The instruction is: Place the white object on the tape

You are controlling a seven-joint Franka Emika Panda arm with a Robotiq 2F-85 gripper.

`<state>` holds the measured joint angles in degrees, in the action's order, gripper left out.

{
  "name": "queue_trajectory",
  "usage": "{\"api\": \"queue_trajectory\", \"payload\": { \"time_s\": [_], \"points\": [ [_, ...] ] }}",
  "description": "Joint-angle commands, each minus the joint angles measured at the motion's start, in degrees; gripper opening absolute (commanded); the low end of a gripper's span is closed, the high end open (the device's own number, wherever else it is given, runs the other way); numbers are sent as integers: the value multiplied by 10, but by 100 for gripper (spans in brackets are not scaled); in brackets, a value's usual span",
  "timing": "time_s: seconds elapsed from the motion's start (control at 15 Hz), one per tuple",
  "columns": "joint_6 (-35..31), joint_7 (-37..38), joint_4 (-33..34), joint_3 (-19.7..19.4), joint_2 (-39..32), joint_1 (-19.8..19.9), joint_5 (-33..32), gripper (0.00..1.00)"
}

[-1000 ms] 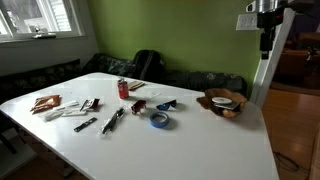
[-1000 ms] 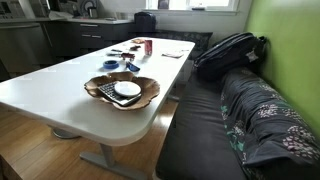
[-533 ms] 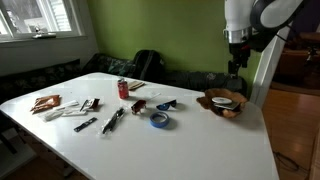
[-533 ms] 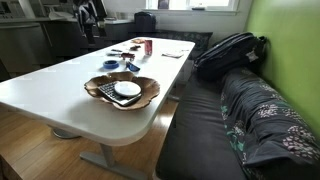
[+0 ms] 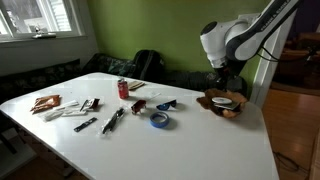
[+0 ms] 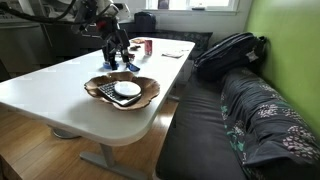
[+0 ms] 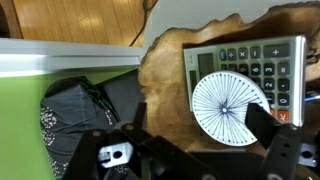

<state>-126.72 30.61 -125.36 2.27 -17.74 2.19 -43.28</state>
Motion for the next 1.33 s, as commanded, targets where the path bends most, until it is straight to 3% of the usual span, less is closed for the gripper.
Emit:
{"api": "queue_trajectory", "payload": {
  "time_s": [0.0, 0.33, 0.73, 1.13, 1.27],
  "points": [
    [-51, 11, -7, -23, 5, -17, 8, 100],
    [-221, 95, 19, -49, -63, -39, 8, 100],
    [-218, 180, 39, -108, -101, -99, -15, 100],
    [-199, 194, 62, -124, -148, -106, 10, 98],
    [-188, 191, 68, -126, -159, -106, 18, 93]
  ]
}}
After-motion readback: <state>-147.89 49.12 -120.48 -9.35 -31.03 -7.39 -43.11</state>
